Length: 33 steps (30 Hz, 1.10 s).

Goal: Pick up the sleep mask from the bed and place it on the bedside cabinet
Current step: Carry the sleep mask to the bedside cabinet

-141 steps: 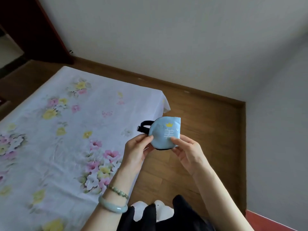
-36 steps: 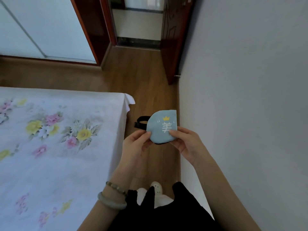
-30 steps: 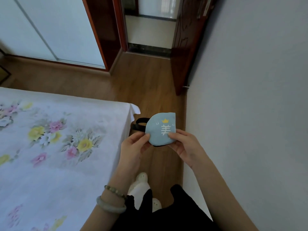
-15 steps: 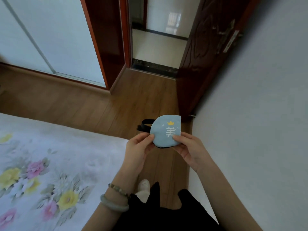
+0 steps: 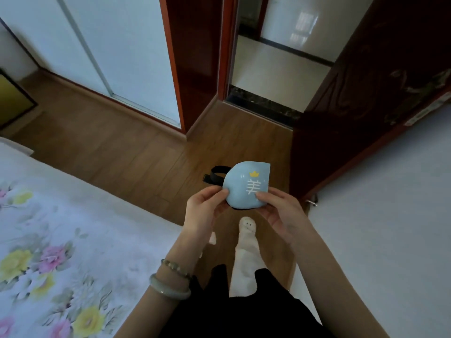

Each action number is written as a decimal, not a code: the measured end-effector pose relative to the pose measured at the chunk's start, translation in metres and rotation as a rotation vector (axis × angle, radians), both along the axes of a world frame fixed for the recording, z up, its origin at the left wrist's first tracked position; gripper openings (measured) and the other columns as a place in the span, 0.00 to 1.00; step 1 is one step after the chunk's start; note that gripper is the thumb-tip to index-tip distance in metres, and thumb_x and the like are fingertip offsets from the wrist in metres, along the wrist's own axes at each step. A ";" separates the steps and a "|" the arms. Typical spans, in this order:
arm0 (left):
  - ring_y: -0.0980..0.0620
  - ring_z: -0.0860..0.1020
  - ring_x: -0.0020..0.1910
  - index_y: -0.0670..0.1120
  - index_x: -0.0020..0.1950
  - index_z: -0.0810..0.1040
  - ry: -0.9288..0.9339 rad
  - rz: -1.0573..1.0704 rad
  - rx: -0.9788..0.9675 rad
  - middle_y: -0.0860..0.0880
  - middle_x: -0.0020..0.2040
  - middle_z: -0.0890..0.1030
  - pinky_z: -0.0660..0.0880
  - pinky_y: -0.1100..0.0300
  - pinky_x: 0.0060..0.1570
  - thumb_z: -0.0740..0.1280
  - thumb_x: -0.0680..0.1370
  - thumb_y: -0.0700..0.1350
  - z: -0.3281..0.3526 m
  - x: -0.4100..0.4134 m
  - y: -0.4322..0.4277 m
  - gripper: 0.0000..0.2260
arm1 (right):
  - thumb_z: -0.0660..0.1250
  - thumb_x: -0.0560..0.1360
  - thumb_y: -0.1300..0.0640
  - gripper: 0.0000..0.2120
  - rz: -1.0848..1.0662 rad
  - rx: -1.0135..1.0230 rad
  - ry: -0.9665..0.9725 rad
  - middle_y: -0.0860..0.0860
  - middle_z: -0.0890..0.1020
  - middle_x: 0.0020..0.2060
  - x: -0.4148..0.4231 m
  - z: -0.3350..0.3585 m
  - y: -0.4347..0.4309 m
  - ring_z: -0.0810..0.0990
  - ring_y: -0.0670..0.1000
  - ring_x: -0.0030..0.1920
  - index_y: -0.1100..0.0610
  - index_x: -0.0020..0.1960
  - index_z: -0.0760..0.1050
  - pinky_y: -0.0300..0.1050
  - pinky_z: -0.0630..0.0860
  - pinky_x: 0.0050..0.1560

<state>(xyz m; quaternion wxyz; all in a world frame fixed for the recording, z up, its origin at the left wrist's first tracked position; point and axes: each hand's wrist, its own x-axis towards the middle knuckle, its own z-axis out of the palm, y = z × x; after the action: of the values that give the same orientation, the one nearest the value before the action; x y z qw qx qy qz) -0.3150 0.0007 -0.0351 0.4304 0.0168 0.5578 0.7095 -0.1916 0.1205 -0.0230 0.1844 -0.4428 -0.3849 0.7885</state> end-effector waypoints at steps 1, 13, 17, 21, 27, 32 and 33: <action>0.49 0.84 0.41 0.41 0.44 0.83 -0.002 0.028 -0.001 0.45 0.41 0.86 0.80 0.61 0.39 0.70 0.73 0.37 -0.001 -0.010 0.011 0.03 | 0.71 0.69 0.67 0.09 0.025 -0.003 0.004 0.53 0.87 0.41 -0.013 -0.001 0.014 0.86 0.50 0.44 0.62 0.49 0.80 0.39 0.80 0.39; 0.47 0.83 0.43 0.43 0.40 0.84 -0.063 0.408 -0.017 0.43 0.44 0.84 0.80 0.58 0.42 0.71 0.72 0.38 -0.006 -0.134 0.154 0.03 | 0.69 0.71 0.65 0.08 0.499 0.093 -0.033 0.56 0.86 0.46 -0.199 0.008 0.197 0.85 0.51 0.47 0.61 0.50 0.81 0.41 0.81 0.43; 0.50 0.84 0.41 0.45 0.37 0.84 -0.091 0.543 -0.008 0.46 0.40 0.85 0.79 0.61 0.40 0.71 0.72 0.39 -0.003 -0.169 0.173 0.05 | 0.70 0.71 0.65 0.09 0.614 0.060 -0.023 0.54 0.86 0.45 -0.256 0.010 0.223 0.85 0.50 0.47 0.61 0.51 0.80 0.40 0.81 0.41; 0.50 0.84 0.41 0.41 0.40 0.83 -0.093 0.702 -0.032 0.45 0.39 0.85 0.79 0.61 0.39 0.71 0.72 0.38 -0.002 -0.202 0.175 0.02 | 0.70 0.71 0.66 0.07 0.753 0.014 -0.019 0.53 0.86 0.44 -0.314 0.004 0.228 0.85 0.50 0.47 0.60 0.49 0.81 0.39 0.80 0.41; 0.46 0.82 0.44 0.41 0.41 0.82 -0.075 0.909 -0.045 0.43 0.42 0.83 0.79 0.55 0.47 0.70 0.73 0.38 -0.009 -0.262 0.151 0.03 | 0.70 0.71 0.67 0.09 0.945 -0.037 0.019 0.54 0.87 0.44 -0.410 -0.008 0.202 0.85 0.51 0.47 0.61 0.50 0.81 0.39 0.80 0.40; 0.50 0.83 0.40 0.43 0.37 0.83 -0.043 0.991 -0.026 0.45 0.38 0.84 0.80 0.60 0.39 0.70 0.73 0.37 -0.011 -0.346 0.122 0.05 | 0.69 0.70 0.68 0.10 1.021 -0.059 0.052 0.56 0.86 0.44 -0.508 -0.011 0.171 0.85 0.52 0.47 0.65 0.52 0.80 0.40 0.80 0.40; 0.51 0.84 0.39 0.44 0.37 0.83 -0.037 0.999 -0.021 0.46 0.37 0.84 0.79 0.61 0.38 0.70 0.73 0.37 -0.010 -0.365 0.115 0.06 | 0.69 0.71 0.68 0.10 1.026 -0.063 0.058 0.56 0.86 0.43 -0.528 -0.010 0.163 0.85 0.52 0.45 0.65 0.51 0.80 0.40 0.80 0.39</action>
<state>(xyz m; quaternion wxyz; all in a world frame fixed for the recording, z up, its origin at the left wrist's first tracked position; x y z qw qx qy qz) -0.6800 0.1160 -0.0450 0.0478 -0.2692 0.4970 0.8235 -0.7201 0.2830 -0.0335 -0.2289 -0.1802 -0.5233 0.8008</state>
